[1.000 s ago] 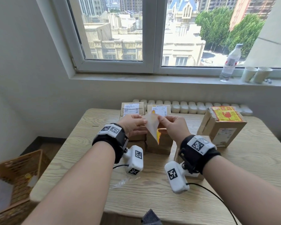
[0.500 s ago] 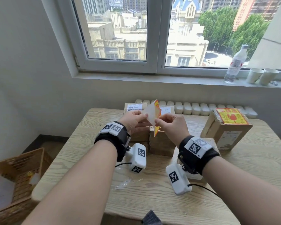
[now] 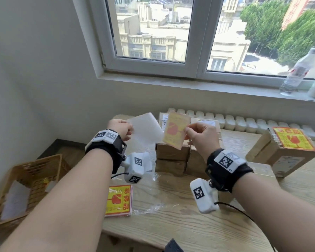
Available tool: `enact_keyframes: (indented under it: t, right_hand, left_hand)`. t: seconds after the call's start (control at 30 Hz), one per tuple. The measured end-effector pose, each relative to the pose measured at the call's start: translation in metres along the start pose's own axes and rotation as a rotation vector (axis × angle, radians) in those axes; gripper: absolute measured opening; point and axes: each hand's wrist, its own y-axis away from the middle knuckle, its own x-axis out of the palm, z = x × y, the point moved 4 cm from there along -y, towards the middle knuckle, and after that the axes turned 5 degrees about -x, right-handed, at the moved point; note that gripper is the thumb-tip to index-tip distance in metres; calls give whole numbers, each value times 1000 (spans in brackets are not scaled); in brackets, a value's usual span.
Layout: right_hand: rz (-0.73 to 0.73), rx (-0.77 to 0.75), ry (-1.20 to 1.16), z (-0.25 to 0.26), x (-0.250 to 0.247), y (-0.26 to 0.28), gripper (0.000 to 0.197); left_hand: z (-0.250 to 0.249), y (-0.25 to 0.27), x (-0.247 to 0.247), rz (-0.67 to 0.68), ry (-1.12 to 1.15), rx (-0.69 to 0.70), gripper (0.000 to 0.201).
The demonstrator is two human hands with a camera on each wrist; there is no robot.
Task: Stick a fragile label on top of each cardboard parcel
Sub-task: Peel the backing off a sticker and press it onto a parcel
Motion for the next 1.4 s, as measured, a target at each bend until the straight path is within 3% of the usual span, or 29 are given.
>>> enact_keyframes:
  t: [0.2,0.33,0.53,0.63,0.73,0.83,0.97,1.1,1.2,1.4]
  right_hand:
    - [3,8,-18,2,41,-15,11]
    - [-6,14,-4,0,57,-22,14]
    - [-43,83,-8,-14,57,-26,11]
    - [-52,112,11,-19,53,-26,10]
    - [-62,120,-13,-17,47,-24,14]
    - [-60,111,-34,-12,41,-23,12]
    - [-63,47,-28,3,25,-21,15]
    - [-71,-64,43,20,3,-18,23]
    - [-83,-109,111,25,-14,-16,10]
    - [-105,-143,136,26,-48,-5,3]
  left_hand:
    - [35,-39,-45,-139,99,-181,17]
    - [59,-70,-55,-177,-19,-286,11]
    - [74,-87,-18,-26,-131,-302,13]
    - [75,-87,0,104,-188,-263,24]
    - [66,-80,10,150,-213,-201,31]
    - [44,-67,17,147,-212,-145,21]
    - [-3,-36,43,261,-215,-7,6]
    - [-43,4,77,392,-180,64,32]
    - [-57,27,95,439,-155,37,54]
    - [-63,59,111,507,-123,21,69]
